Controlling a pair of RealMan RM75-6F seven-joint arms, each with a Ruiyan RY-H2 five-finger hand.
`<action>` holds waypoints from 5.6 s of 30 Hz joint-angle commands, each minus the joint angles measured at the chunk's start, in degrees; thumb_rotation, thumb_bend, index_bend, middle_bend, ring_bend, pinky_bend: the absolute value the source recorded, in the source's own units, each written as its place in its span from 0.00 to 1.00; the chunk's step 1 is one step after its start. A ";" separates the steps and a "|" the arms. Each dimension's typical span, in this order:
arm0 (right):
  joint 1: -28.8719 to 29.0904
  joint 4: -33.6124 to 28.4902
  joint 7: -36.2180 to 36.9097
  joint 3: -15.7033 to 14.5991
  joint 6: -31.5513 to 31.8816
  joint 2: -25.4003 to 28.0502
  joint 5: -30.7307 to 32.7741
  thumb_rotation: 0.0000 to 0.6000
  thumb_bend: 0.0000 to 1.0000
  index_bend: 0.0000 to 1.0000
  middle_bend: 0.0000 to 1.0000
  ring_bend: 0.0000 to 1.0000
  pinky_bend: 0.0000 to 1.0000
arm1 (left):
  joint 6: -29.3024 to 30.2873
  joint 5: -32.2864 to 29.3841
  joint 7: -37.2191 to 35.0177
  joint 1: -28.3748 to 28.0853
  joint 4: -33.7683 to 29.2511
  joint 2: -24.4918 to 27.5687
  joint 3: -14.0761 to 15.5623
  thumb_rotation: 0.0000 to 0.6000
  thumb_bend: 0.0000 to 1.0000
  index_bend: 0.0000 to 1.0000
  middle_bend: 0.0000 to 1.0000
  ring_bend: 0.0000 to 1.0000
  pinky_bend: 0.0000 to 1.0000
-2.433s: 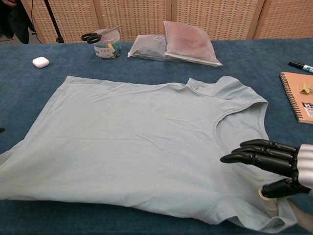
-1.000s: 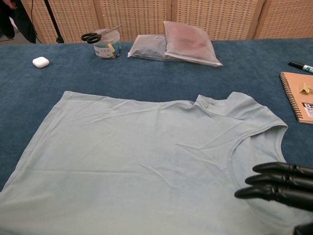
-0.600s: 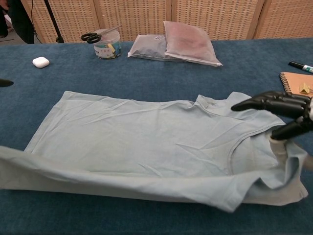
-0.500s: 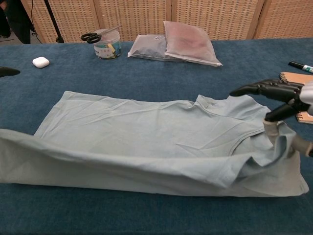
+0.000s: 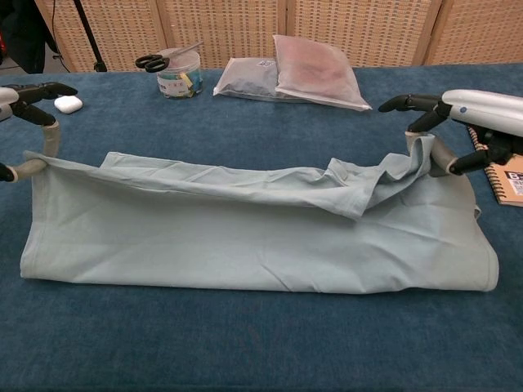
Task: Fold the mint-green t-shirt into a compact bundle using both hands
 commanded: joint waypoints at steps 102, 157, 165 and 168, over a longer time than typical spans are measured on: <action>-12.30 -8.40 -16.19 3.53 12.67 9.09 8.39 1.00 0.10 0.00 0.00 0.00 0.00 | -7.04 -17.13 0.59 -7.80 10.29 -5.02 -4.26 1.00 0.41 0.00 0.00 0.00 0.00; -21.83 -6.55 -18.12 2.34 22.84 8.44 0.25 1.00 0.10 0.00 0.00 0.00 0.00 | -18.38 -28.47 4.86 -16.28 28.46 -21.51 -7.76 1.00 0.43 0.51 0.00 0.00 0.00; -21.95 -6.83 -17.98 2.43 22.51 8.49 0.14 1.00 0.10 0.00 0.00 0.00 0.00 | -15.87 -27.95 4.20 -15.70 29.62 -23.26 -8.33 1.00 0.43 0.65 0.00 0.00 0.00; -21.97 -6.97 -17.76 2.42 22.30 8.61 0.10 1.00 0.10 0.00 0.00 0.00 0.00 | -15.81 -27.95 4.76 -15.83 30.00 -23.60 -8.39 1.00 0.44 0.67 0.00 0.00 0.00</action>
